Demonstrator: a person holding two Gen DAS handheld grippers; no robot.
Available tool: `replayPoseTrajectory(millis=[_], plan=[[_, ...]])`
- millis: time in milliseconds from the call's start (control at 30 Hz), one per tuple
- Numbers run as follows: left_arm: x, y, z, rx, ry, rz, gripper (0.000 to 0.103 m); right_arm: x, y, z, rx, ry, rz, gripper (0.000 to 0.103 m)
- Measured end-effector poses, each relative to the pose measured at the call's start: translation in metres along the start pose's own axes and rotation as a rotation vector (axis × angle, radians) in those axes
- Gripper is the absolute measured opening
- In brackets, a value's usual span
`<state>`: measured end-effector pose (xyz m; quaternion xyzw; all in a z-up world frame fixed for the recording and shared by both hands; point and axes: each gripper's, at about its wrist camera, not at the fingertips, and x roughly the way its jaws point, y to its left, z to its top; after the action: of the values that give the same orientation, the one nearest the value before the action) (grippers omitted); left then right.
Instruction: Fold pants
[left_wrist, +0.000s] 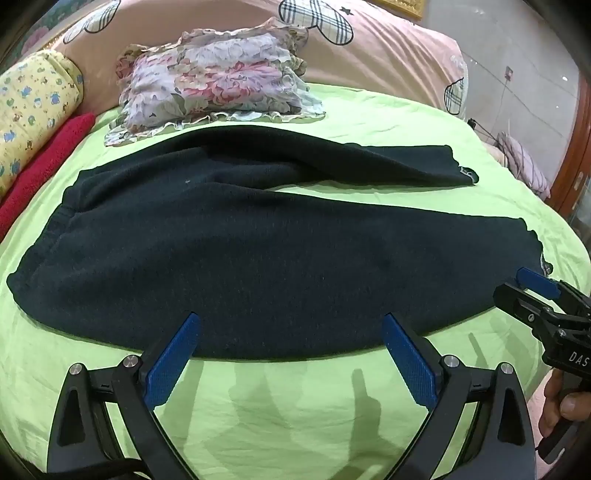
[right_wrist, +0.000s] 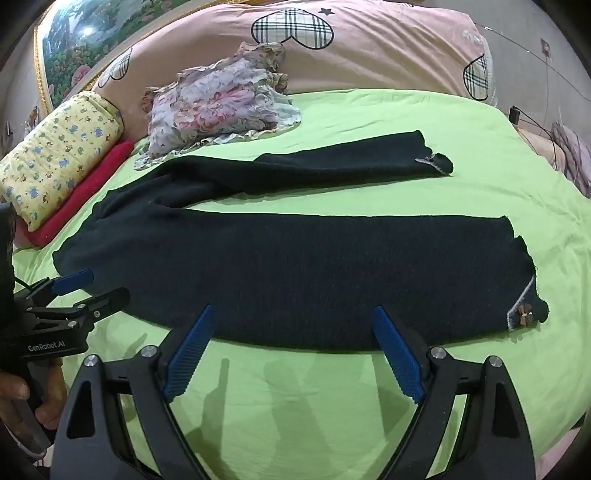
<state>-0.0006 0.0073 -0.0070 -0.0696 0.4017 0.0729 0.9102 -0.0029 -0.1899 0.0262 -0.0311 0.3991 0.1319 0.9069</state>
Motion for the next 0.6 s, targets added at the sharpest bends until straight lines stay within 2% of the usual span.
replayPoseTrajectory(millis=[600], plan=[[0.003, 0.0063, 0.0028, -0.017, 0.015, -0.012, 0.099, 0.0023, 0.0028, 0.0007, 0.002, 0.007, 0.003, 0.088]])
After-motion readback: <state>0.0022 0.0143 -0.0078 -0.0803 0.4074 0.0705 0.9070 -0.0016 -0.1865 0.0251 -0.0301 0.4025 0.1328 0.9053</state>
